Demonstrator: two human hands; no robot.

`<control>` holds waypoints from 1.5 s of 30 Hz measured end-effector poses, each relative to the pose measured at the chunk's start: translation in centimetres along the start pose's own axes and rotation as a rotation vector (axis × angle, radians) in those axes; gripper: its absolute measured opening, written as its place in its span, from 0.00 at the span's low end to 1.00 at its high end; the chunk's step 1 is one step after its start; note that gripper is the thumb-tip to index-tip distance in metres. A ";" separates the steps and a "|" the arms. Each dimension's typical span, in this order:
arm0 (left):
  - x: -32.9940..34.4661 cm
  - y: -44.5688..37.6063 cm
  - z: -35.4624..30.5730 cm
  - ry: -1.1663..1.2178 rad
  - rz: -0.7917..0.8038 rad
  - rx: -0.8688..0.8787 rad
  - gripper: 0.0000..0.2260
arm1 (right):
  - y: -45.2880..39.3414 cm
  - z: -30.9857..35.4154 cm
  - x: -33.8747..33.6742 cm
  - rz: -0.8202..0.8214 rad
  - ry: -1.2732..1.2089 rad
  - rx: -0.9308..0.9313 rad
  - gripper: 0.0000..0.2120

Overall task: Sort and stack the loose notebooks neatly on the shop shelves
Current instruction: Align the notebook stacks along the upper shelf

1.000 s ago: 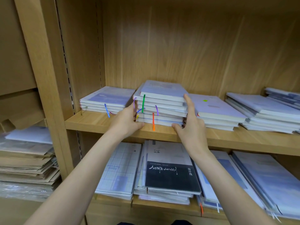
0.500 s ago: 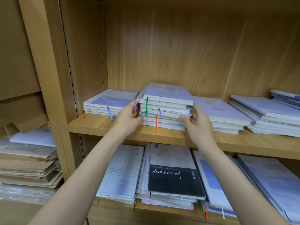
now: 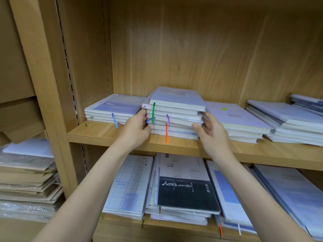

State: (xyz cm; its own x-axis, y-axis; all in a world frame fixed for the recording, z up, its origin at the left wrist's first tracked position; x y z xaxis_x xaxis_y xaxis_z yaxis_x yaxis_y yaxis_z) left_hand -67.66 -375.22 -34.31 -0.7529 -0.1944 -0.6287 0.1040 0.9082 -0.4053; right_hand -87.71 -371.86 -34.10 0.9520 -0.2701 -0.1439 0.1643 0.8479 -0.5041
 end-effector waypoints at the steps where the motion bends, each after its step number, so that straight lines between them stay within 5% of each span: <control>1: 0.0 -0.1 0.1 -0.017 -0.001 0.003 0.17 | 0.0 0.0 0.0 0.003 0.013 0.005 0.21; 20: 0.0 -0.1 0.7 -0.097 -0.046 -0.006 0.17 | -0.4 0.0 0.2 -0.090 0.175 0.098 0.20; 28: -0.2 0.4 0.3 -0.061 0.001 0.007 0.17 | -0.1 -0.2 0.4 -0.009 0.150 0.096 0.21; 33: -0.7 0.4 -0.4 0.119 0.019 -0.033 0.23 | -0.2 0.1 0.2 0.042 0.003 0.124 0.28; 36: -0.5 0.1 -0.4 0.222 -0.023 -0.079 0.37 | -0.5 0.3 0.6 0.027 -0.070 0.076 0.32; 45: 0.0 -0.2 0.0 0.228 -0.024 0.026 0.43 | -0.8 -0.7 0.5 -0.089 -0.209 -0.020 0.27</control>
State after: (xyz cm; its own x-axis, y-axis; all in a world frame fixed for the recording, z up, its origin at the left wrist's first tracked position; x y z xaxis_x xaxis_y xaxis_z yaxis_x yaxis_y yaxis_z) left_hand -67.70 -375.44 -34.26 -0.8824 -0.1246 -0.4536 0.0988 0.8937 -0.4376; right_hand -87.52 -372.97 -34.32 0.9671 -0.2416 0.0803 0.2471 0.8148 -0.5244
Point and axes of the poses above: each hand's wrist, its own y-axis away from the middle knuckle, its own x-axis out of the palm, z = x × y, the point moved 5 cm from there along -y, towards the middle knuckle, and after that the axes turned 11 degrees about -y, right-handed, at the moved point
